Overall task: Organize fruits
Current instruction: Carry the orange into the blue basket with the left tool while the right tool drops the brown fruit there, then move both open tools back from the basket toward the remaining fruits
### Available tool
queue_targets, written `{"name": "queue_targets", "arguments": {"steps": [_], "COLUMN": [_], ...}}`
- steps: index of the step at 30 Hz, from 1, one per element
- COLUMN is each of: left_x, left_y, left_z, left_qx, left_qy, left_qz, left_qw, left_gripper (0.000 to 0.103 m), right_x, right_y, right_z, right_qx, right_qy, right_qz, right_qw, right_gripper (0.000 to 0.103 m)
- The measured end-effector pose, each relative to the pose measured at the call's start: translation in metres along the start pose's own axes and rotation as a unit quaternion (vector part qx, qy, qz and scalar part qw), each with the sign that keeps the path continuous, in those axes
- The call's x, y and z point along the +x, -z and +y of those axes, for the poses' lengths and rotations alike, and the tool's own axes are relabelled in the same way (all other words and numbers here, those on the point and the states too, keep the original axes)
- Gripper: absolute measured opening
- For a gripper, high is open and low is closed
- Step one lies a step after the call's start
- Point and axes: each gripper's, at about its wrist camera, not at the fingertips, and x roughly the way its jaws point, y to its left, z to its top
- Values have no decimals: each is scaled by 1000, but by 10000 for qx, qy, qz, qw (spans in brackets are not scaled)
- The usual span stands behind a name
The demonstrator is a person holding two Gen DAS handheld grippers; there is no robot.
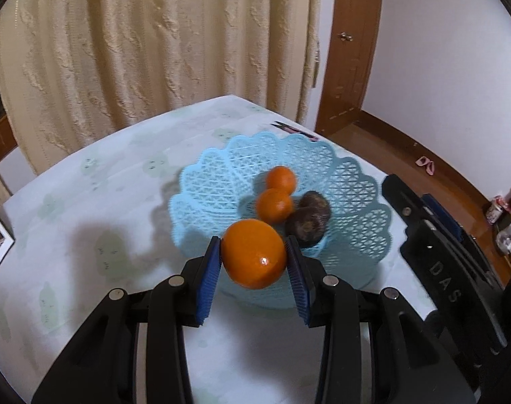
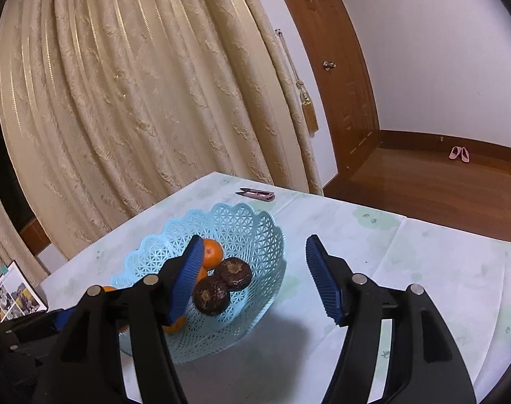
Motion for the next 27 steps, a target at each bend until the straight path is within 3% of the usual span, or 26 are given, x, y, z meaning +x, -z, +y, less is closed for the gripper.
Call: {"name": "queue_targets", "arguments": {"steps": [3, 5, 7, 11, 19, 27], "left_x": [1, -1, -2, -7, -27, -58], "left_y": [-2, -2, -2, 0, 9, 34], "left_z": [-5, -6, -2, 11, 48, 93], "left_qx": [-25, -43, -85, -185, -424, -655], "left_qy": [151, 131, 65, -125, -628, -1102], "left_qz": [-46, -92, -117, -116, -141, -206], "left_qw": [9999, 9999, 9999, 9997, 9970, 9915], "left_gripper": [42, 50, 64, 64, 84, 85], "right_x": [0, -2, -3, -2, -6, -11], "right_y": [-1, -2, -2, -2, 0, 4], "right_z": [-2, -5, -8, -8, -4, 5], "right_qx": [34, 102, 170, 186, 89, -126], "right_qy": [17, 39, 79, 81, 50, -112], "right_qz": [1, -43, -60, -69, -147, -200], "right_qw": [10000, 9999, 9998, 9998, 9998, 9997], "right_gripper": [65, 65, 65, 65, 71, 71]}}
